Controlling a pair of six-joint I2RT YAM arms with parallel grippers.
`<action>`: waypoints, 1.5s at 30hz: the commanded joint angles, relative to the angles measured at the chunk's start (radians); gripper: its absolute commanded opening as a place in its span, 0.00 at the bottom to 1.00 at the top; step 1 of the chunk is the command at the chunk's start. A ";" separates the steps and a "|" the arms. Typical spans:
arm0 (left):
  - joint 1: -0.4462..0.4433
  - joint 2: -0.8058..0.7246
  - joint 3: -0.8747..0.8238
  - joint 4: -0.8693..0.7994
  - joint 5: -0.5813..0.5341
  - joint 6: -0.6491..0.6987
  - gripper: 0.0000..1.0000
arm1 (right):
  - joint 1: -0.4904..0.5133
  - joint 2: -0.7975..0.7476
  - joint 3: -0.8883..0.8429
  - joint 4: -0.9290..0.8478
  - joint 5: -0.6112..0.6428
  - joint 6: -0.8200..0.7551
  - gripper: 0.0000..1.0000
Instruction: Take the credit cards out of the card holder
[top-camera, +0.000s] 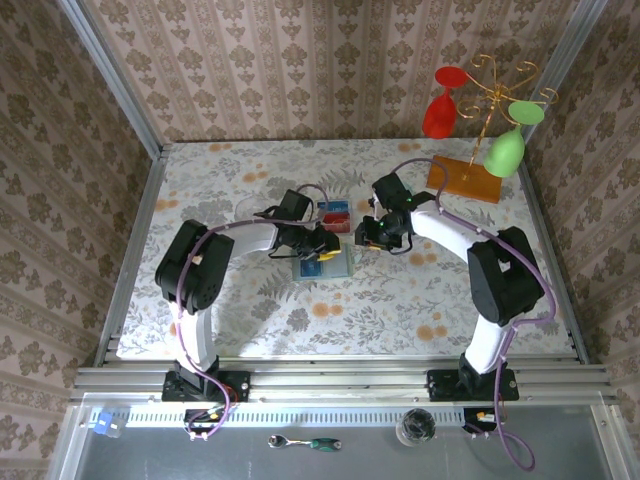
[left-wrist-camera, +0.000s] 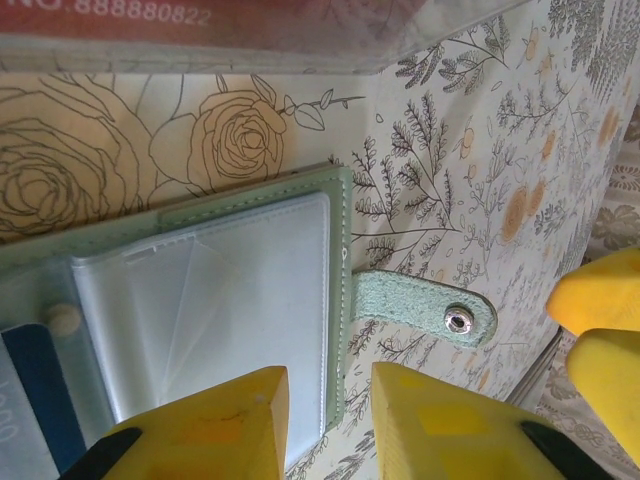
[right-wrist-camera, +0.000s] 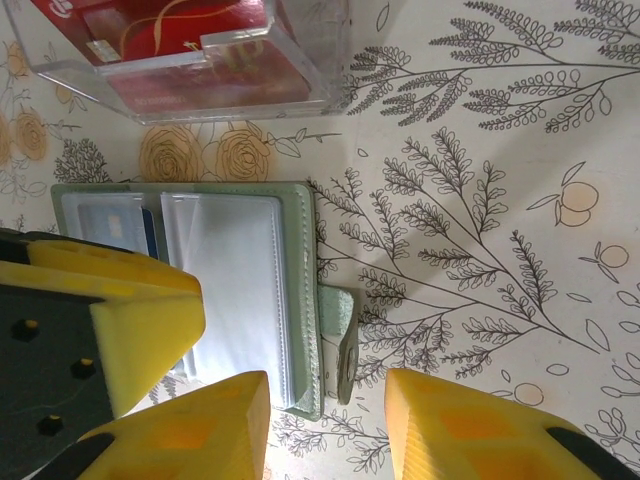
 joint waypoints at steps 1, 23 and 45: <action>-0.002 -0.022 0.008 0.001 0.013 -0.010 0.28 | -0.008 0.050 0.026 0.007 -0.072 -0.016 0.36; 0.172 -0.248 -0.185 -0.093 -0.068 0.087 0.27 | 0.004 0.166 0.023 0.073 -0.144 0.018 0.31; 0.193 -0.198 -0.242 -0.092 -0.054 0.128 0.23 | 0.012 0.099 0.033 -0.009 -0.023 0.019 0.32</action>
